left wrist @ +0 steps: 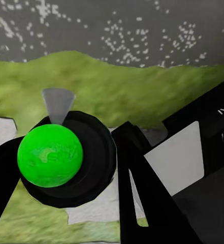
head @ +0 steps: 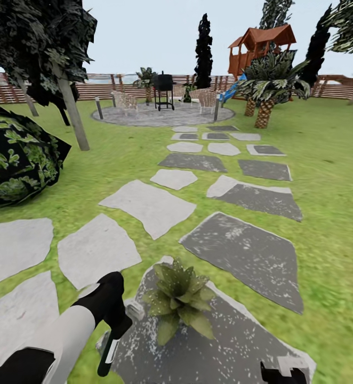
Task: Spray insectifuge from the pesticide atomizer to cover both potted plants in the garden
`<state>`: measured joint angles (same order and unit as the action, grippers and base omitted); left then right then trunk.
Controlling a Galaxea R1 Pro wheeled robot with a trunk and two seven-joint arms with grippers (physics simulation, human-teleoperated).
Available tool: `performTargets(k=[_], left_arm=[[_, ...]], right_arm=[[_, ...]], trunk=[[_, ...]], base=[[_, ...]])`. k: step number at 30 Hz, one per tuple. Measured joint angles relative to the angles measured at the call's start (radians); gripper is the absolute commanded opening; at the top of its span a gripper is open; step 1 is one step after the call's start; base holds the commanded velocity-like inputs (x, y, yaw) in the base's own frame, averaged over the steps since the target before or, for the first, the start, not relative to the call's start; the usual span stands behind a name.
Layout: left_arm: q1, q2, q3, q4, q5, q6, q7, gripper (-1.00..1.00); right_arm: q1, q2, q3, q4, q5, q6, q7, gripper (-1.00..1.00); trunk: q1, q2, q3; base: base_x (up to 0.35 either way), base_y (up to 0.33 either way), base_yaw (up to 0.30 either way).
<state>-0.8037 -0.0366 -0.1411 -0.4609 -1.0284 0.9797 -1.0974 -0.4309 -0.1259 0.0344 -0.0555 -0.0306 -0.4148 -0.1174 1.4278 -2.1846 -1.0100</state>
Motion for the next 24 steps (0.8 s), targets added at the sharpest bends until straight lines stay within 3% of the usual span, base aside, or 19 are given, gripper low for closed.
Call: performTargets(k=[4,14,24], left_arm=[[0.0,0.0,0.0,-0.001,0.0,0.0,0.001,-1.0],[0.0,-0.001,0.0,-0.001,-0.001,-0.001,0.002,-1.0],[0.001,0.0,0.001,-0.001,0.0,0.0,0.002,-1.0]], right_arm=[[0.0,0.0,0.0,0.0,0.0,0.0,0.0,1.0],[0.0,0.0,0.0,0.0,0.0,0.0,0.0,1.0],[0.0,0.0,0.0,0.0,0.0,0.0,0.0,1.0]], trunk=[[0.0,0.0,0.0],[0.0,0.0,0.0],[0.0,0.0,0.0]], base=[[-0.101,-0.272,0.255],[-0.051,-0.272,0.034],[-0.063,-0.258,0.268]])
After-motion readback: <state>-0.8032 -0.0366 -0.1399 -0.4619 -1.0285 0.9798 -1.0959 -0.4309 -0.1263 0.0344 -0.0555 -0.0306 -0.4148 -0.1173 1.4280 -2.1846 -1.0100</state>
